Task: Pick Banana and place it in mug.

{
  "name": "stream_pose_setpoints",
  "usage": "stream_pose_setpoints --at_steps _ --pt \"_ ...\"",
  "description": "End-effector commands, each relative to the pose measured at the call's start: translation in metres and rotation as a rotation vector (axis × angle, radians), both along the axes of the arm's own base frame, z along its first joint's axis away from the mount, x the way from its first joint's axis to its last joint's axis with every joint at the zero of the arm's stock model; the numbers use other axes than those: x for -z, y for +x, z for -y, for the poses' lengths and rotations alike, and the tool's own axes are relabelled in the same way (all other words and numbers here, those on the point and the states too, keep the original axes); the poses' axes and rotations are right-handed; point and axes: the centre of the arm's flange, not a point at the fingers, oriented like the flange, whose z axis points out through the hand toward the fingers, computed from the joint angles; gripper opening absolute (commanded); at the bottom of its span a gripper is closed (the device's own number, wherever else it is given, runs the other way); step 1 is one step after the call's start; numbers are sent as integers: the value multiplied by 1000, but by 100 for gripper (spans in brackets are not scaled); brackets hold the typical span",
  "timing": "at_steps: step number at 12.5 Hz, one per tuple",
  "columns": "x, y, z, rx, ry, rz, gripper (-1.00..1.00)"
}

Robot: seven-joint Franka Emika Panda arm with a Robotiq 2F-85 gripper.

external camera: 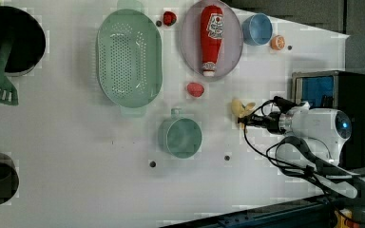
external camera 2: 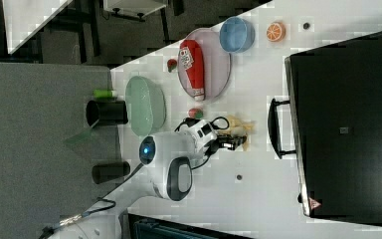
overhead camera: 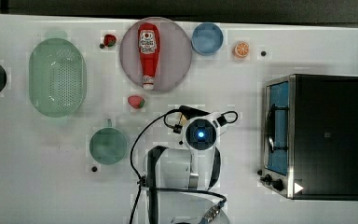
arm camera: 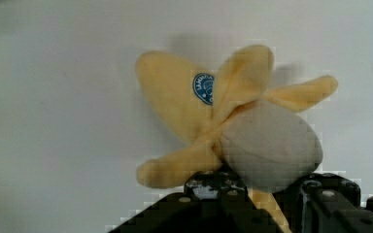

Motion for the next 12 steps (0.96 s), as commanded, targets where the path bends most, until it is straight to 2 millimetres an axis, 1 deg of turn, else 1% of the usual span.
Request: stream_pose_setpoints --at_steps 1,2,5,9,10,11,12 --pt "-78 12 -3 -25 3 58 -45" --pt "-101 12 -2 -22 5 52 -45" --pt "-183 9 -3 -23 12 62 -45" --pt "-278 -8 -10 -5 20 5 -45" --pt "-296 -11 -15 -12 18 5 -46" --pt "-310 -14 -26 -27 12 5 -46" --pt "-318 -16 -40 -32 4 8 -45"
